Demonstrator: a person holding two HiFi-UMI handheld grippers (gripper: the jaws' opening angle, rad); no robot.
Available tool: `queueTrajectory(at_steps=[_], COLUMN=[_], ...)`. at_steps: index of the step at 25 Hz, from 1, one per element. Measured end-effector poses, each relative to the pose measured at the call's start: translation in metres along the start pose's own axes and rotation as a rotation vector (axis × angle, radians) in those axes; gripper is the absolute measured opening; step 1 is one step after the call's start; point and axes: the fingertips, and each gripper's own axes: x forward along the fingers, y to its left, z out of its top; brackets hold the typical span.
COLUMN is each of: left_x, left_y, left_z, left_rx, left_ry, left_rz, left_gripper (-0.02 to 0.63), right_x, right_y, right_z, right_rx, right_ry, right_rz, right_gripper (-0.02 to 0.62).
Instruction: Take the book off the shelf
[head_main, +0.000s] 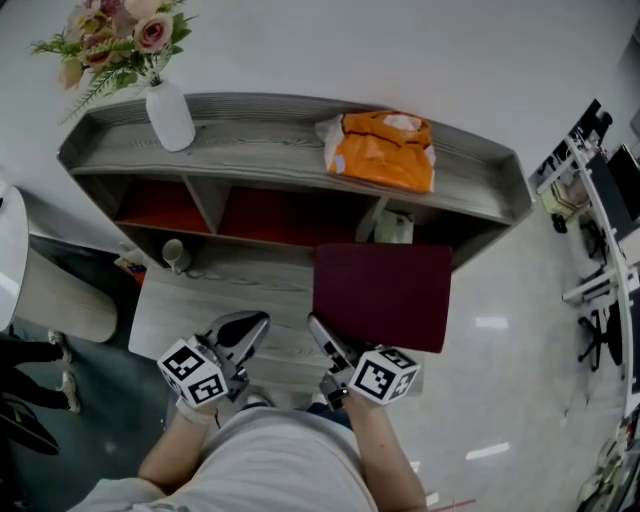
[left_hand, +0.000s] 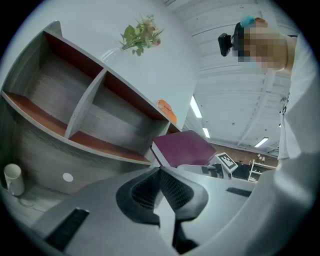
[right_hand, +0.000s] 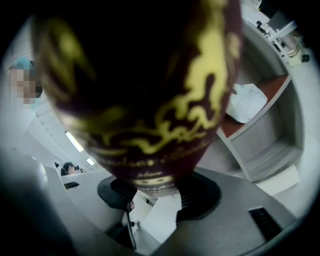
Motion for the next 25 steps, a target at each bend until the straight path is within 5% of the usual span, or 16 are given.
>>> queueTrajectory(at_steps=[25], left_x=[-0.007], left_y=[0.000], left_z=[-0.009], left_rx=[-0.014], left_ry=[0.007], left_rz=[0.020], left_gripper=[0.015], right_x=[-0.004], right_y=[0.000], right_z=[-0.009], right_rx=[0.003], right_ry=[0.028], right_rz=[-0.009], right_gripper=[0.224])
